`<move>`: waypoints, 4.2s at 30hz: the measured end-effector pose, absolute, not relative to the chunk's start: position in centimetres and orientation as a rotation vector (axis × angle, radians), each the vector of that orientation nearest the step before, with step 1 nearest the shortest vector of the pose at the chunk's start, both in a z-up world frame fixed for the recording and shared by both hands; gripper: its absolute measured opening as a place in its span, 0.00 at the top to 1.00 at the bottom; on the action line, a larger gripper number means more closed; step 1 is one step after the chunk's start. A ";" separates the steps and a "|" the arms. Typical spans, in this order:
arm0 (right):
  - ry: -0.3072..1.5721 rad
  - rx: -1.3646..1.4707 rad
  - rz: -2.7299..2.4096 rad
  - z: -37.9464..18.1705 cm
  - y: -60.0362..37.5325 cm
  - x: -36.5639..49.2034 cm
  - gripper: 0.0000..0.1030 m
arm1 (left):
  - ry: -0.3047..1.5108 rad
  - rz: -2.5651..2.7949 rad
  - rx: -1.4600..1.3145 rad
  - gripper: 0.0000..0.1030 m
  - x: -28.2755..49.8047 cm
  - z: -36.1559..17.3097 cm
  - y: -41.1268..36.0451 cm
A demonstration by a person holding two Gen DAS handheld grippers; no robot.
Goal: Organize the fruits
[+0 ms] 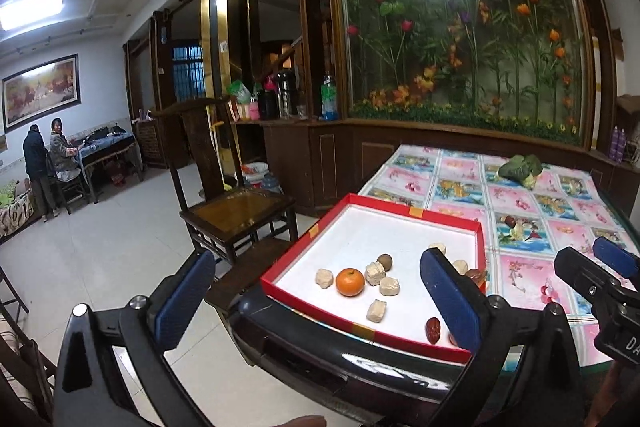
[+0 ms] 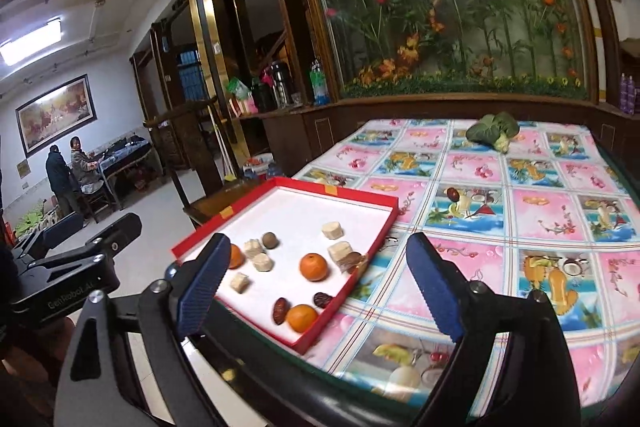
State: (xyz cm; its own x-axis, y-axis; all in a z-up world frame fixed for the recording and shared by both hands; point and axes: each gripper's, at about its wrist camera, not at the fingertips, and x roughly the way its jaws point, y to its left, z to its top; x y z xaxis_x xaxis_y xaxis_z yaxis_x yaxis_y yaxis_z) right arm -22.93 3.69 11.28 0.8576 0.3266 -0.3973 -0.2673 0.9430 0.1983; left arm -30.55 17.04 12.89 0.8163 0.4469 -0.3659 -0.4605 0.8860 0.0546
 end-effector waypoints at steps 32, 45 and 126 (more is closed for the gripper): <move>0.324 0.041 0.308 13.2 7.2 -28.6 0.00 | 0.386 0.581 -0.035 0.01 -32.8 13.3 17.8; 0.334 0.034 0.315 13.2 7.4 -28.7 0.00 | 0.399 0.587 -0.045 0.01 -33.0 13.0 18.2; 0.345 0.025 0.324 12.2 8.6 -28.3 0.00 | 0.409 0.529 -0.011 0.01 -33.2 13.4 17.5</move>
State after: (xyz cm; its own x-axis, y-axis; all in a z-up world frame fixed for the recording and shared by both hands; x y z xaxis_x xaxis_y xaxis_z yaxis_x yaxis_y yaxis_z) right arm -28.29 8.57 12.22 0.8901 0.3161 -0.3283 -0.3077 0.9482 0.0785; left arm -33.20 17.53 13.40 0.7848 0.4883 -0.3815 -0.4926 0.8652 0.0941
